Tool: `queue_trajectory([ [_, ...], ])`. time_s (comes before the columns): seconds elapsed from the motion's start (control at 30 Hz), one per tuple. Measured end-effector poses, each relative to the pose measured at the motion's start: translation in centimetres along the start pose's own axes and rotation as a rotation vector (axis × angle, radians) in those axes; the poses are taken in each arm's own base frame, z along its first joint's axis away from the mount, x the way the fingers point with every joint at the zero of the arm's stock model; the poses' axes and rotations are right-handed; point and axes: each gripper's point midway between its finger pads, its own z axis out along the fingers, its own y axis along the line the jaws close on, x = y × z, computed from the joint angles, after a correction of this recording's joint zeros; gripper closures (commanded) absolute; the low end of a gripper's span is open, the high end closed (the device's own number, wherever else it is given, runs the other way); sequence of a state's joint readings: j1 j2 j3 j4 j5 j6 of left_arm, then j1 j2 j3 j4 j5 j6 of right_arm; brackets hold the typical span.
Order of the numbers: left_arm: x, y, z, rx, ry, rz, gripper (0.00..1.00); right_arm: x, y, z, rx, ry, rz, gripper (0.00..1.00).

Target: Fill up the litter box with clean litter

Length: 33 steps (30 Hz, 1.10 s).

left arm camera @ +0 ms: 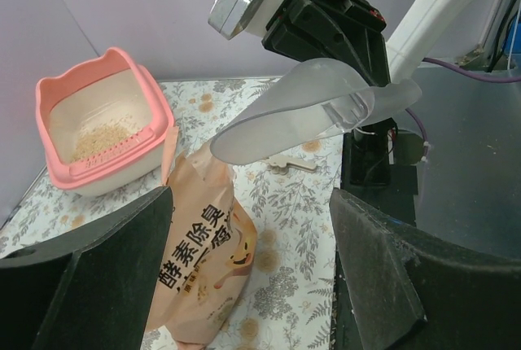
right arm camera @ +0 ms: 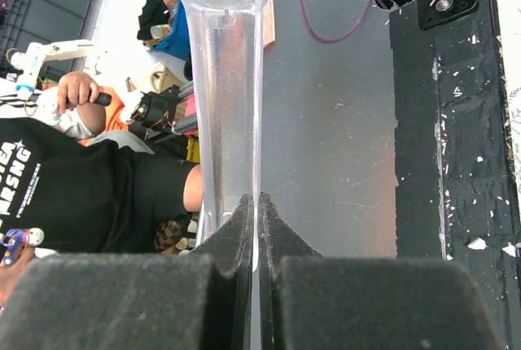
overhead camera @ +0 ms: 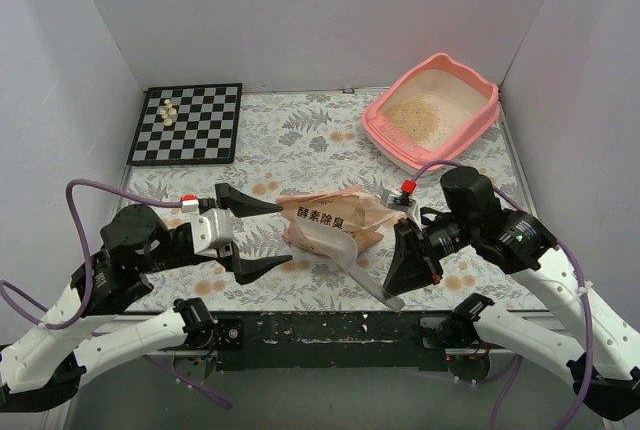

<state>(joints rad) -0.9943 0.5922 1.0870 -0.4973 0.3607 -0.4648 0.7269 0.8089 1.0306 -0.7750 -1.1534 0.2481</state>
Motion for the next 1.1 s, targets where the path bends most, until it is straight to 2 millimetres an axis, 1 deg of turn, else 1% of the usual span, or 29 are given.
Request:
queue_trajectory([
  [0.13,0.0,-0.1,0.3,0.011,-0.008,0.009,0.23,-0.1,0.1,0.1,-0.018,0.001,-0.009,0.99],
  [0.33,0.5,-0.1,0.9,0.020,-0.012,0.020,0.22,0.2,0.1,0.6,-0.044,0.021,0.000,0.99],
  [0.53,0.0,0.1,1.4,0.025,-0.034,0.042,0.22,0.5,0.4,1.0,-0.064,0.041,-0.002,0.99],
  [0.7,-0.3,0.1,1.9,0.040,-0.047,0.054,0.23,1.1,0.3,1.7,-0.074,0.064,0.006,0.99],
  [0.8,-0.4,0.0,2.1,0.050,-0.053,0.057,0.25,1.3,0.3,2.0,-0.074,0.075,0.009,0.99],
  [0.83,-0.4,-0.1,2.2,0.057,-0.055,0.058,0.28,1.3,0.4,2.2,-0.074,0.077,0.007,0.99],
  [0.9,-0.2,-0.3,2.4,0.069,-0.053,0.056,0.38,1.3,0.5,2.3,-0.077,0.079,0.003,0.99],
  [0.93,-0.1,-0.4,2.4,0.078,-0.052,0.055,0.47,1.3,0.5,2.4,-0.077,0.080,0.002,0.99],
  [0.97,-0.1,-0.5,2.5,0.086,-0.050,0.053,0.58,1.3,0.5,2.5,-0.076,0.080,0.002,0.99],
  [1.03,0.1,-0.8,2.7,0.103,-0.047,0.048,0.77,1.2,0.6,2.6,-0.075,0.078,-0.001,0.99],
  [1.1,0.2,-1.0,2.8,0.119,-0.044,0.046,0.93,1.2,0.6,2.7,-0.073,0.076,-0.004,0.99],
])
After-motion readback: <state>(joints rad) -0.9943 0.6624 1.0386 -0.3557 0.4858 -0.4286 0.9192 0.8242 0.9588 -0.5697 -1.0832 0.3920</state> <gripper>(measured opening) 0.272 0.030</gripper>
